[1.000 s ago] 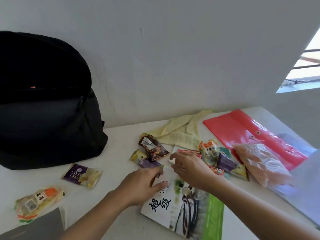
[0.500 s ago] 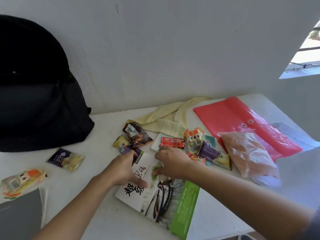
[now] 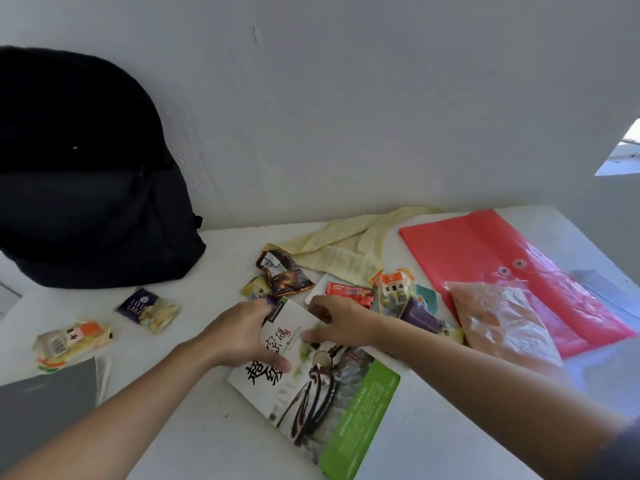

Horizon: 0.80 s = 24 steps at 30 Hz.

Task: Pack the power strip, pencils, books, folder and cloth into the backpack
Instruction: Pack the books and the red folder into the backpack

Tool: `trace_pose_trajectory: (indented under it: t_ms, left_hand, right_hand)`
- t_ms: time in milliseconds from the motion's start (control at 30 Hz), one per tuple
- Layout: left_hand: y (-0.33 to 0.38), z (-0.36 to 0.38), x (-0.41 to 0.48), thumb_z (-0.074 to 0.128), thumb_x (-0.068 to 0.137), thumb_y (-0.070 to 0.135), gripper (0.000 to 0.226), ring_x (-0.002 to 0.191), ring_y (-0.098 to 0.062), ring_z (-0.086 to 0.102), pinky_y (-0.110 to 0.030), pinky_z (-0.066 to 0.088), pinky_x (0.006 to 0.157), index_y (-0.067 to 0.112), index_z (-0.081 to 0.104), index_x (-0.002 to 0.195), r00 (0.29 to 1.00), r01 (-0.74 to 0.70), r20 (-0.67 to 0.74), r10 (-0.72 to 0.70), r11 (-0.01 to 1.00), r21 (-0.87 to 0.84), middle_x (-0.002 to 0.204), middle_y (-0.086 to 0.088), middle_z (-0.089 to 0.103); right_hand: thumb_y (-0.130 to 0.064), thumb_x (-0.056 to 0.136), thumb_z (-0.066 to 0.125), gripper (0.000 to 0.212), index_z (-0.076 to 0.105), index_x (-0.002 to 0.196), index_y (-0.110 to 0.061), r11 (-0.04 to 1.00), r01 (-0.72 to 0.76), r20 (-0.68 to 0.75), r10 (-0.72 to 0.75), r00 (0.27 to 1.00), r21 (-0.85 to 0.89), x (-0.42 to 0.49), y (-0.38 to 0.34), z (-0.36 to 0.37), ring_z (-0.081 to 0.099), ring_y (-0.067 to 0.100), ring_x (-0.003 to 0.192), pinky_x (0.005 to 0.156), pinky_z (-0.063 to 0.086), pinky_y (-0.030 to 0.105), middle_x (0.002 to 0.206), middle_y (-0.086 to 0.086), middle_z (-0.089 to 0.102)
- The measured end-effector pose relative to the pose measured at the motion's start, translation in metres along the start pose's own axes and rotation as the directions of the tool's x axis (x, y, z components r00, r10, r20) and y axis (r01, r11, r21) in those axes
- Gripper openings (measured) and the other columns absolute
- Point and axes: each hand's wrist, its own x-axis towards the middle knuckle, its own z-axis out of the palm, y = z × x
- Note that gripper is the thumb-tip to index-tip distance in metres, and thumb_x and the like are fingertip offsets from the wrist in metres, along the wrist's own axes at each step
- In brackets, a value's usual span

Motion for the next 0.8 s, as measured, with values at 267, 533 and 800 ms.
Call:
trace_pose_trajectory:
  t_ms: [267,533,800]
  left_hand:
    - [0.014,-0.032,-0.012,0.091,0.072,0.038,0.054,0.09,-0.01,0.076,-0.031,0.063,0.076,0.032,0.067,0.12,0.999,0.035,0.02,-0.029,0.905,-0.424,0.109,0.006,0.077]
    - [0.012,-0.067,-0.029,0.082,0.081,0.039,0.048,0.103,-0.024,0.074,-0.033,0.061,0.087,0.012,0.073,0.12,0.999,-0.028,-0.048,-0.019,0.588,-0.808,0.119,-0.014,0.074]
    - [0.038,-0.058,-0.055,0.04,0.104,0.039,0.046,0.127,-0.026,0.063,-0.045,0.054,0.104,0.024,0.054,0.145,0.978,-0.21,-0.206,0.043,0.241,-0.948,0.141,-0.004,0.064]
  right_hand:
    - [-0.035,0.096,0.065,0.026,0.055,0.114,-0.019,0.832,0.065,-0.112,-0.003,0.994,0.551,-0.014,0.001,-0.005,0.07,0.033,0.093,0.09,0.054,0.057,0.098,0.004,0.074]
    - [-0.027,0.095,0.067,0.017,0.061,0.106,-0.016,0.442,0.165,-0.25,0.143,0.958,0.882,-0.016,-0.001,-0.025,0.071,0.036,0.091,0.085,0.057,0.054,0.112,0.019,0.072]
    - [-0.032,0.092,0.07,0.037,0.058,0.12,-0.011,0.194,0.379,-0.416,0.214,0.884,0.905,-0.006,-0.048,-0.067,0.071,0.032,0.095,0.086,0.057,0.056,0.113,0.015,0.073]
